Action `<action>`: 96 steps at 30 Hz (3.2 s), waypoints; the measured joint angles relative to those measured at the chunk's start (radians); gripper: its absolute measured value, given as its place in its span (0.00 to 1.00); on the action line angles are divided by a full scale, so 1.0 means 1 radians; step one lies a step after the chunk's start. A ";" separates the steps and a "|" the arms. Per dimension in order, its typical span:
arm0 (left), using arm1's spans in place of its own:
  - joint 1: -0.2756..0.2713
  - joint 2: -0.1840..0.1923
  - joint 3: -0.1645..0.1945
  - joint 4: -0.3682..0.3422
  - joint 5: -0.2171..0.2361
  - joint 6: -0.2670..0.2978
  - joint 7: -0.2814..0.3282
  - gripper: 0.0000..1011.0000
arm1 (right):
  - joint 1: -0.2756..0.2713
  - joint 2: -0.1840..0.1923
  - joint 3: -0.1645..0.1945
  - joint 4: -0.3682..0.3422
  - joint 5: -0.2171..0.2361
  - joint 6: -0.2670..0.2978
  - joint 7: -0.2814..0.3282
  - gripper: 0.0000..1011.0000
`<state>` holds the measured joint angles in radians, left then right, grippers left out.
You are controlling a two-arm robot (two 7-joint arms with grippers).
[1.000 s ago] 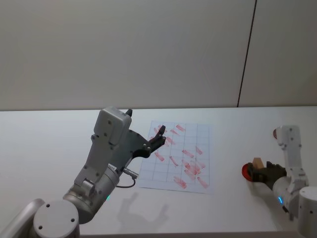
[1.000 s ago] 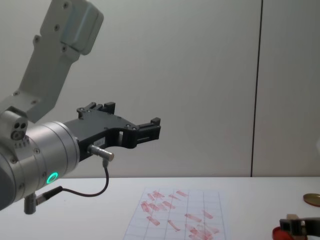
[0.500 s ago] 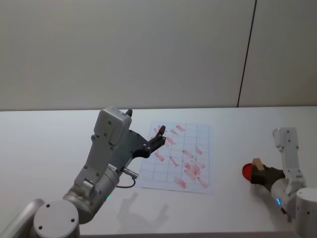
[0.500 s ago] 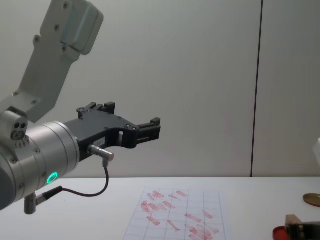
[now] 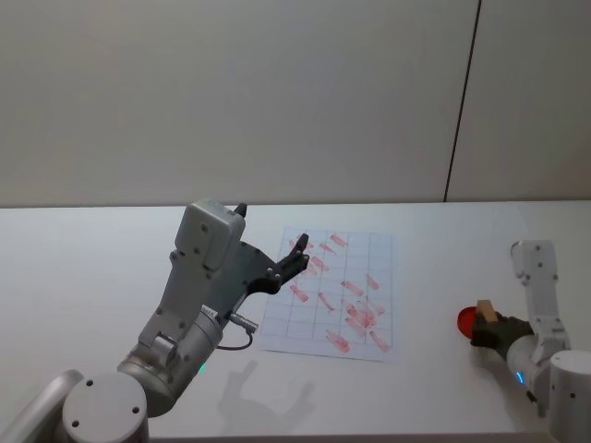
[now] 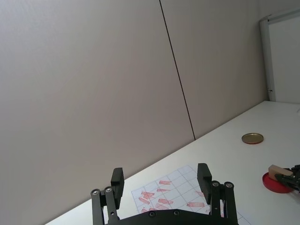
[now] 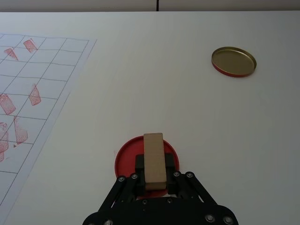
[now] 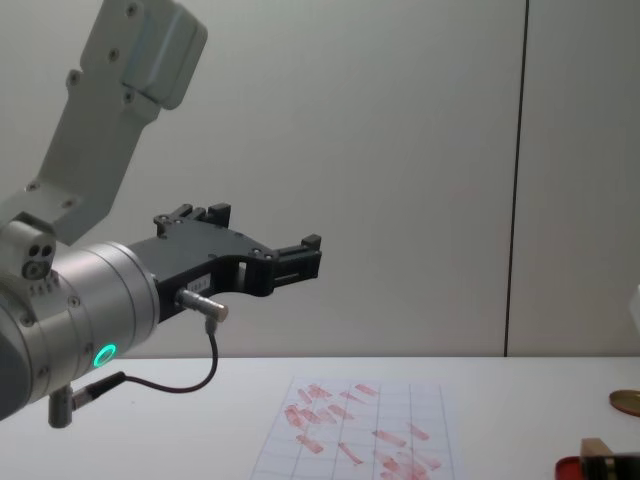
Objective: Use the one hand to pick up the stamp and affix it onto the A4 paper.
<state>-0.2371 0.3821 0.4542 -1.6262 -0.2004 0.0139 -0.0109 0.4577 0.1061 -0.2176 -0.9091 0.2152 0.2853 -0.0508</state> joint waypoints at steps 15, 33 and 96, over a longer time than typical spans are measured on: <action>0.000 0.000 0.000 0.000 0.000 0.000 0.000 0.98 | -0.019 0.001 0.002 -0.063 -0.006 -0.046 0.005 0.22; 0.000 0.000 0.000 0.000 0.000 0.000 0.000 0.98 | -0.022 -0.010 -0.027 -0.204 -0.060 -0.103 0.092 0.22; 0.000 0.000 0.000 0.000 0.000 0.000 0.000 0.98 | 0.488 -0.258 -0.094 0.802 -0.138 -0.290 0.133 0.22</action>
<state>-0.2371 0.3821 0.4542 -1.6262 -0.2004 0.0139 -0.0109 0.9458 -0.1523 -0.3118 -0.1070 0.0769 -0.0043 0.0826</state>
